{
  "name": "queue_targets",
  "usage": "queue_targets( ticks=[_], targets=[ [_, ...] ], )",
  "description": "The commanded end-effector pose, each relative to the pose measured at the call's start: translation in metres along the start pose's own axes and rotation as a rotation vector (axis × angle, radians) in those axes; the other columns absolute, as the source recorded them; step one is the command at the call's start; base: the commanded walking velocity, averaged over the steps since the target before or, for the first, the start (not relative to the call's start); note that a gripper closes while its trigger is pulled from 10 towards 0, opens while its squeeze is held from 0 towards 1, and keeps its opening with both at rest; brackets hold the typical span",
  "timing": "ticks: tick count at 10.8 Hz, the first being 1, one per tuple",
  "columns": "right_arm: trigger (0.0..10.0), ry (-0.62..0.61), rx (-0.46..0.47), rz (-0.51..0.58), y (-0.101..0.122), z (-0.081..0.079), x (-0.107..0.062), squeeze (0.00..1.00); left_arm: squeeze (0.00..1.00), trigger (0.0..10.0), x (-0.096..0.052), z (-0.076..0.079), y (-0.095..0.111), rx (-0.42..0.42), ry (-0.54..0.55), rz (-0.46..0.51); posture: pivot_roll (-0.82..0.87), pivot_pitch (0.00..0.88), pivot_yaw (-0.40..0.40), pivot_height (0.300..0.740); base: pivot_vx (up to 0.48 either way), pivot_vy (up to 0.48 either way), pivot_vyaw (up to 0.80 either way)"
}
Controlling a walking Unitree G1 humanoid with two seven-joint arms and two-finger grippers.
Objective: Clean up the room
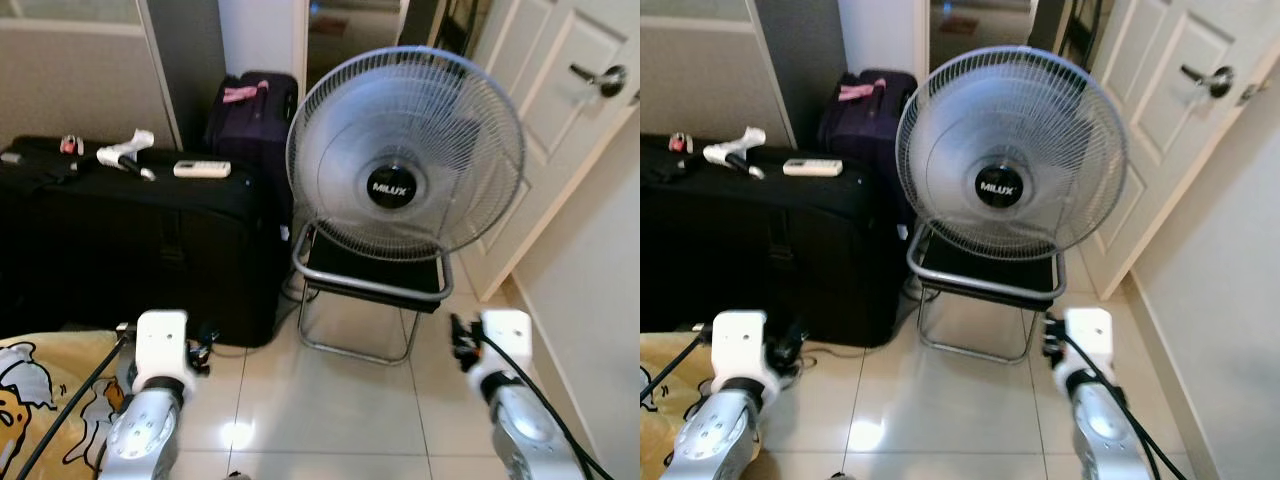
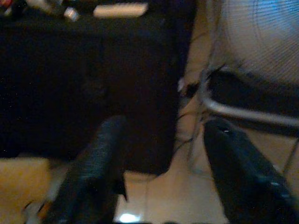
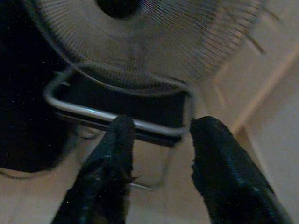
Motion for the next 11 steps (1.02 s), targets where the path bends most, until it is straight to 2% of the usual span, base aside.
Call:
queue_targets(
  ticks=[1, 2, 3, 4, 6, 7, 9, 11],
  targets=[
    [10.0, 0.026, -0.023, 0.028, 0.008, 0.0, 0.001, 1.0, 1.0, 10.0, 0.0, 0.006, 0.006, -0.017, -0.033, 0.022, -0.05, 0.0, -0.025, 0.74, 0.0, 0.0, 0.0],
    [10.0, 0.045, -0.025, 0.082, 0.02, -0.004, -0.003, 1.0, 1.0, 10.0, -0.003, 0.006, 0.01, -0.028, -0.026, 0.012, -0.05, 0.0, -0.024, 0.74, 0.0, 0.0, 0.0],
    [10.0, 0.05, -0.054, 0.1, 0.024, -0.004, -0.002, 1.0, 1.0, 10.0, -0.002, 0.007, 0.011, 0.018, -0.021, 0.015, -0.05, 0.0, -0.023, 0.74, 0.0, 0.0, 0.0],
    [10.0, 0.053, -0.09, 0.113, 0.026, -0.005, 0.002, 1.0, 1.0, 10.0, 0.0, 0.013, 0.025, -0.004, -0.067, 0.14, -0.05, 0.0, -0.024, 0.74, 0.0, 0.0, 0.8],
    [10.0, 0.08, -0.1, 0.168, 0.036, -0.008, 0.001, 1.0, 1.0, 10.0, 0.004, 0.013, 0.028, 0.031, -0.067, 0.113, -0.05, 0.0, -0.022, 0.74, 0.0, 0.0, 0.8],
    [10.0, 0.07, -0.088, 0.172, 0.038, -0.007, 0.001, 1.0, 1.0, 10.0, 0.003, 0.012, 0.029, 0.007, -0.07, 0.102, -0.05, 0.0, -0.018, 0.74, 0.0, 0.0, 0.8],
    [10.0, 0.061, -0.021, 0.18, 0.042, -0.003, 0.0, 1.0, 1.0, 10.0, 0.0, 0.01, 0.041, -0.09, -0.084, 0.165, -0.06, 0.0, -0.007, 0.74, 0.0, 0.0, 0.8],
    [10.0, 0.041, 0.008, 0.184, 0.042, -0.004, -0.002, 1.0, 1.0, 10.0, 0.004, 0.003, 0.047, -0.051, -0.038, 0.17, -0.05, 0.016, 0.008, 0.74, 0.0, 0.0, 0.8]
  ],
)
Point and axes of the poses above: a point about 5 cm out from each wrist's last joint towards the gripper, its own x axis pointing out of the wrist towards the gripper, its own y axis along the axis of the wrist's last joint, z = x × y, the point moved 2 cm from there along x, pointing out of the wrist towards the gripper, and after that the axes turned 11 degrees about -x, right-handed, at the moved point
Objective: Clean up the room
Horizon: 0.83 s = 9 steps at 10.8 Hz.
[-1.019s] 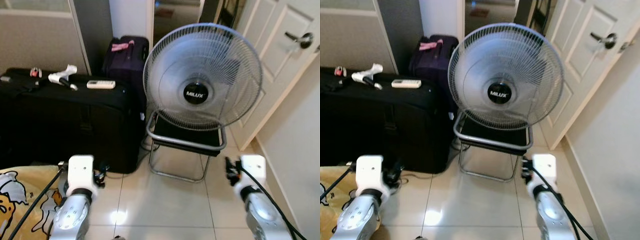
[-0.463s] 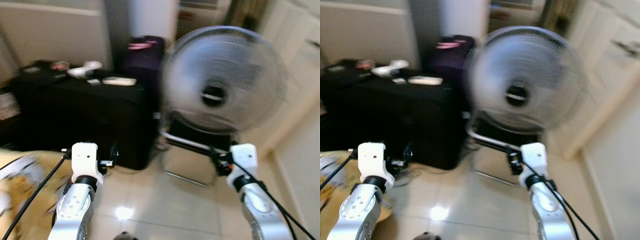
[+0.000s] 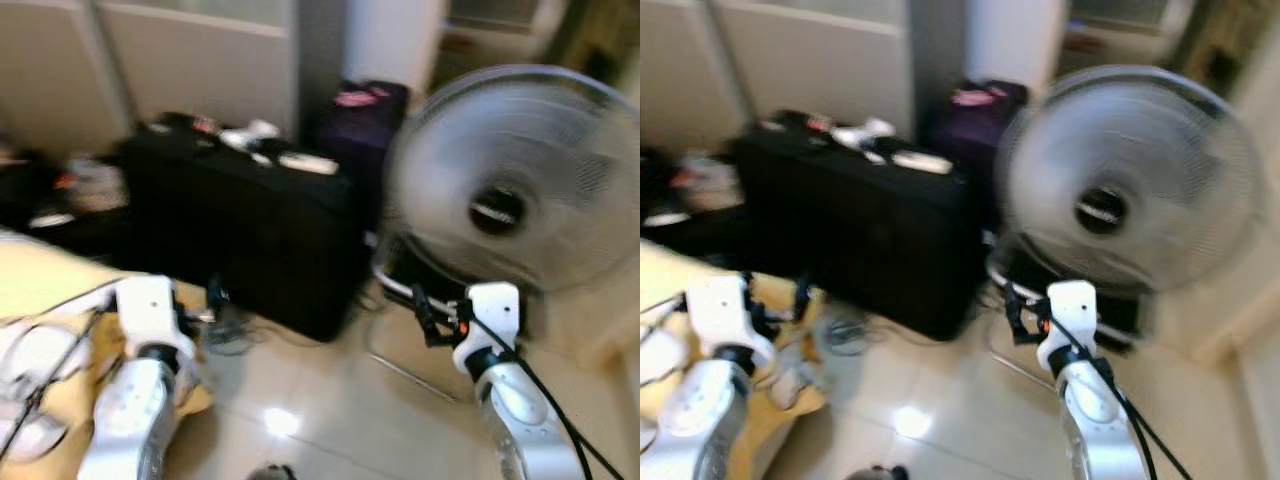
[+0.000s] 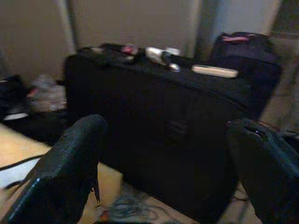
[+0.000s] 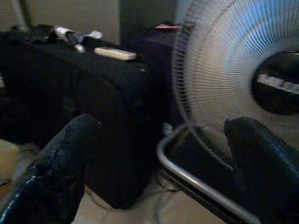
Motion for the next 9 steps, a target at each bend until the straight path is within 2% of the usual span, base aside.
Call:
queue_targets(
  ticks=[1, 2, 3, 4, 5, 6, 7, 9],
  targets=[
    [10.0, -0.024, 0.016, 0.008, 0.003, 0.004, -0.002, 1.0, 1.0, 10.0, 0.0, -0.002, -0.001, 0.015, 0.023, -0.032, -0.04, 0.026, 0.005, 0.74, 0.0, 0.0, 0.8],
    [10.0, -0.011, 0.021, -0.015, 0.0, 0.0, -0.008, 1.0, 1.0, 10.0, -0.005, -0.007, 0.001, 0.068, 0.021, -0.051, -0.02, 0.064, -0.009, 0.74, 0.0, 0.0, 0.8],
    [10.0, -0.005, -0.001, -0.037, -0.005, 0.003, -0.012, 1.0, 1.0, 10.0, -0.008, -0.006, 0.002, 0.188, 0.037, -0.039, -0.02, 0.083, -0.01, 0.74, 0.0, 0.0, 0.8],
    [10.0, -0.034, -0.035, -0.048, -0.008, 0.013, -0.015, 1.0, 0.6, 10.0, -0.011, 0.005, -0.004, 0.157, -0.031, -0.077, -0.06, 0.074, 0.026, 0.74, 0.0, 0.0, 0.8],
    [10.0, -0.069, -0.066, -0.055, -0.009, 0.025, -0.019, 1.0, 0.38, 10.0, -0.015, 0.017, -0.014, 0.123, -0.089, -0.127, -0.06, 0.063, 0.034, 0.74, 0.0, 0.0, 0.8],
    [10.0, -0.089, -0.061, -0.065, -0.008, 0.032, -0.023, 1.0, 0.0, 10.0, -0.019, 0.021, -0.023, 0.082, -0.1, -0.167, -0.09, 0.057, 0.028, 0.74, 0.0, 0.0, 0.8],
    [10.0, -0.093, -0.055, -0.076, -0.01, 0.032, -0.025, 1.0, 0.0, 10.0, -0.021, 0.018, -0.027, 0.099, -0.092, -0.179, -0.09, 0.057, 0.028, 0.74, 0.0, 0.0, 0.8],
    [10.0, -0.088, 0.0, -0.099, -0.011, 0.024, -0.022, 1.0, 0.0, 10.0, -0.013, 0.008, -0.013, 0.105, -0.024, -0.118, -0.06, 0.082, -0.01, 0.74, 0.0, 0.0, 0.8]
  ],
)
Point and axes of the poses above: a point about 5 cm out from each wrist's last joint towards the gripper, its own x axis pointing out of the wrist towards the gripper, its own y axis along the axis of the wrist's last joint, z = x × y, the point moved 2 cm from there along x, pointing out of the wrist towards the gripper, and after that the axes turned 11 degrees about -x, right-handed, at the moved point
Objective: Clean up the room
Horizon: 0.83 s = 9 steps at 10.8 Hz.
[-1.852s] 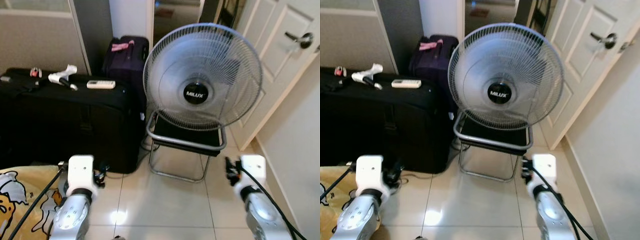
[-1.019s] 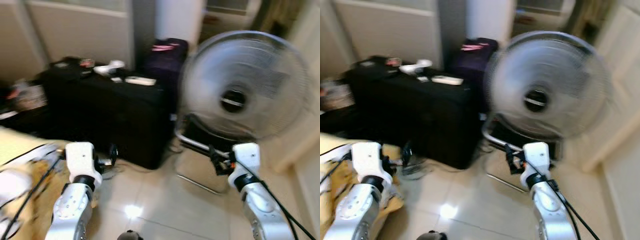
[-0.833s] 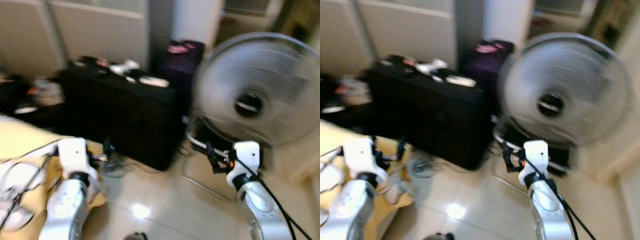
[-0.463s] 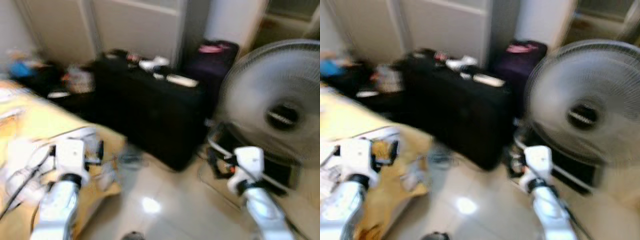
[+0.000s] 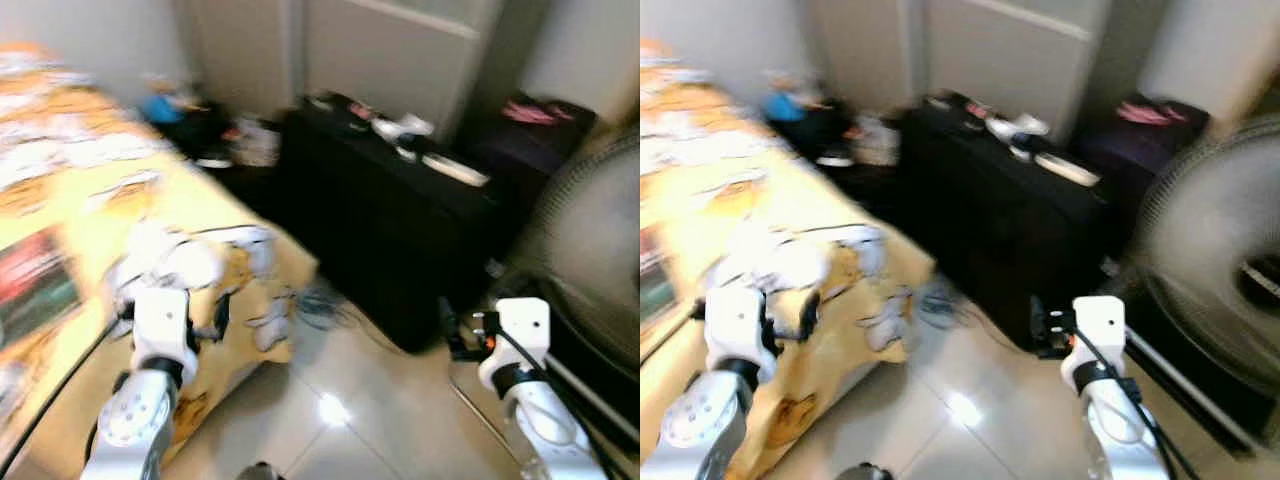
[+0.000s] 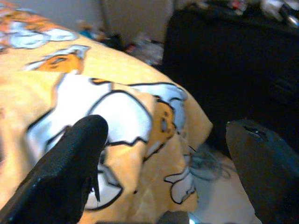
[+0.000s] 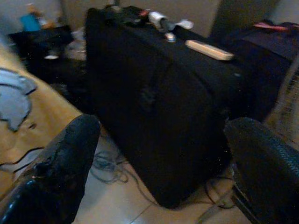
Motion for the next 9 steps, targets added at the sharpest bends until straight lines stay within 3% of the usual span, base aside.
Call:
queue_targets(
  ticks=[1, 3, 8, 9],
  targets=[
    [10.0, 0.009, 0.027, -0.011, -0.001, -0.001, 0.0, 1.0, 0.0, 10.0, -0.002, -0.002, 0.0, 0.007, 0.01, -0.004, -0.07, 0.067, -0.008, 0.74, 0.0, 0.0, 0.8],
    [10.0, -0.002, 0.037, -0.013, 0.0, -0.001, 0.0, 1.0, 0.0, 10.0, 0.0, -0.003, 0.006, 0.051, 0.005, 0.009, -0.07, 0.061, 0.01, 0.74, 0.0, 0.0, 0.8],
    [10.0, -0.039, 0.074, 0.006, 0.005, 0.0, 0.016, 1.0, 0.0, 10.0, 0.023, 0.006, 0.014, 0.097, -0.055, 0.012, -0.08, 0.0, 0.06, 0.74, 0.0, 0.0, 0.79],
    [10.0, -0.044, 0.096, 0.006, 0.005, 0.0, 0.017, 1.0, 0.0, 10.0, 0.024, 0.007, 0.013, 0.086, -0.061, 0.007, -0.09, 0.0, 0.058, 0.74, 0.0, 0.0, 0.0]
  ],
)
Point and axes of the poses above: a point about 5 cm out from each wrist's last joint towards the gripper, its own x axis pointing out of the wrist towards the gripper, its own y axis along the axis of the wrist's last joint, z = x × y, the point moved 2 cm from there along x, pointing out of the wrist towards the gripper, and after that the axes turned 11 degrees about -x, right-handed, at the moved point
